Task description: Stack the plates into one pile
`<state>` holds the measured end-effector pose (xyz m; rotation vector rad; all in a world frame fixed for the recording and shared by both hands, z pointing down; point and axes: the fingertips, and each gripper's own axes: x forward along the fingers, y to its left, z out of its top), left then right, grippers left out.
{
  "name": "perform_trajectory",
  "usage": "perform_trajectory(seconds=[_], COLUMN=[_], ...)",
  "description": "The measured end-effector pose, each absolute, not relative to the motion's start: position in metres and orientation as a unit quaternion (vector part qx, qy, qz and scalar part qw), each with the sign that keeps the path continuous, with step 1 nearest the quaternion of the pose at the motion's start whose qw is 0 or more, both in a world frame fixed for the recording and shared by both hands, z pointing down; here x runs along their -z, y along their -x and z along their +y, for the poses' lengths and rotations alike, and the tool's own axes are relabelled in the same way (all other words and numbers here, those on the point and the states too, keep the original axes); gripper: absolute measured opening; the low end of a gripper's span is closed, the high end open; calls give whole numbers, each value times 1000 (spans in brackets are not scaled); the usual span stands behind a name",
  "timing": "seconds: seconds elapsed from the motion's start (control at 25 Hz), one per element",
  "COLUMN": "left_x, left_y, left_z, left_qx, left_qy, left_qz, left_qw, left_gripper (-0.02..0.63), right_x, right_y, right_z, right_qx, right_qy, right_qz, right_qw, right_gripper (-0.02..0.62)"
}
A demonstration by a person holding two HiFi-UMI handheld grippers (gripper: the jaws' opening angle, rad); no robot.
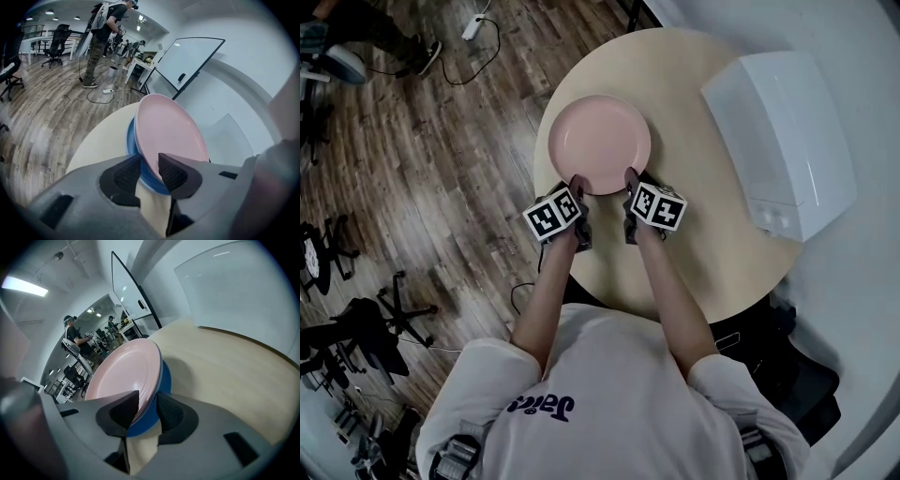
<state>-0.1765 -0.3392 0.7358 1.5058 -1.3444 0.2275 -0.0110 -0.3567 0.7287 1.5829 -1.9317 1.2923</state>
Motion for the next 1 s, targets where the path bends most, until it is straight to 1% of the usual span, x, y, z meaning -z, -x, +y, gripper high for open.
perform_trajectory(seconds=[0.4,0.52,0.6,0.68,0.88,1.0], left_x=[-746,-747,-742,-734,-701,-667], left_y=[177,178,179,181,177,154], left_z=[-340,-335,-335,-336,-337,-337], left_qx=[-134,-159,-170,-171,-164,-158], left_qy=[-639,-644,-656,-669,-699,-739], left_qz=[-558,-562,-568,-571,-565,-545], left_qw=[513,494,467,444,407,364], left_gripper=[130,154,196,224,227,227], right_x=[-746,-747,-743,-734,-695,-660], right_y=[8,9,10,9,0,-15], right_z=[-350,-346,-345,-344,-338,-332], right_qx=[-445,-430,-412,-395,-357,-314], right_qy=[-584,-580,-578,-578,-588,-605], right_qz=[-643,-648,-657,-668,-692,-704], right_qw=[217,244,254,251,219,199], right_gripper=[137,141,205,216,219,219])
